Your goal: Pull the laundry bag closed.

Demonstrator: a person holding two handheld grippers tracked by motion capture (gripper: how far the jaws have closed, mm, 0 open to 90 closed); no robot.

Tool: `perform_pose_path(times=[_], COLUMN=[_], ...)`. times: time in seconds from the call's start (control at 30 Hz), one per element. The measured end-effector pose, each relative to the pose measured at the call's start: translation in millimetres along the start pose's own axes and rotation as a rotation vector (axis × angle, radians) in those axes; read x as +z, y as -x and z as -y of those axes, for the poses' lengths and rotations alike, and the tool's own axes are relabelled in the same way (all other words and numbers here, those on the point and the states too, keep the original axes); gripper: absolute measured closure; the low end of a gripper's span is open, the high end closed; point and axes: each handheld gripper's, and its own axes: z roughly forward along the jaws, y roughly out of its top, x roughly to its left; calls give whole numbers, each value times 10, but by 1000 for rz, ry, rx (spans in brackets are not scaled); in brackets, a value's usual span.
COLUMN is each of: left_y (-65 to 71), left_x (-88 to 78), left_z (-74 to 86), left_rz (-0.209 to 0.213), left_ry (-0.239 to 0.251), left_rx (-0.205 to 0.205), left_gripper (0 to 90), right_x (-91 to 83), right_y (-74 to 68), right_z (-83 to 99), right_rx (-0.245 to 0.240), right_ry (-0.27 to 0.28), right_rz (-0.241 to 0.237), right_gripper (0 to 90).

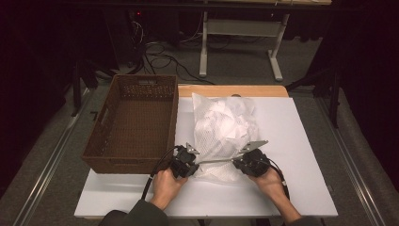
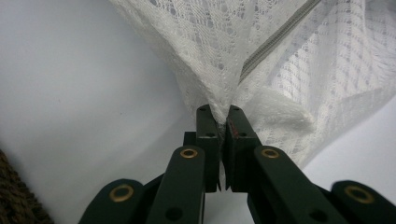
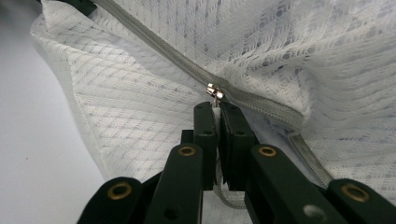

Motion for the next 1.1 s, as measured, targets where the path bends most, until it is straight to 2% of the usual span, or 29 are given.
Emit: perform_pose_path(times=[0.2, 0.43, 0.47, 1.1], left_y=[1, -1, -3, 4], left_x=[0, 1, 1, -2], left_z=[0, 0, 0, 4], left_rz=[0, 0, 1, -3], left_ry=[-1, 1, 0, 0], left_rx=[2, -1, -1, 8], left_gripper=[858, 859, 858, 858], right_x=[-20, -47, -49, -97], right_y=[49, 65, 69, 102], right_z=[30, 55, 62, 102], right_rx=[20, 21, 35, 40], right_ry=[5, 8, 5, 17], right_rz=[-8, -8, -8, -20], right_gripper=[872, 872, 872, 872])
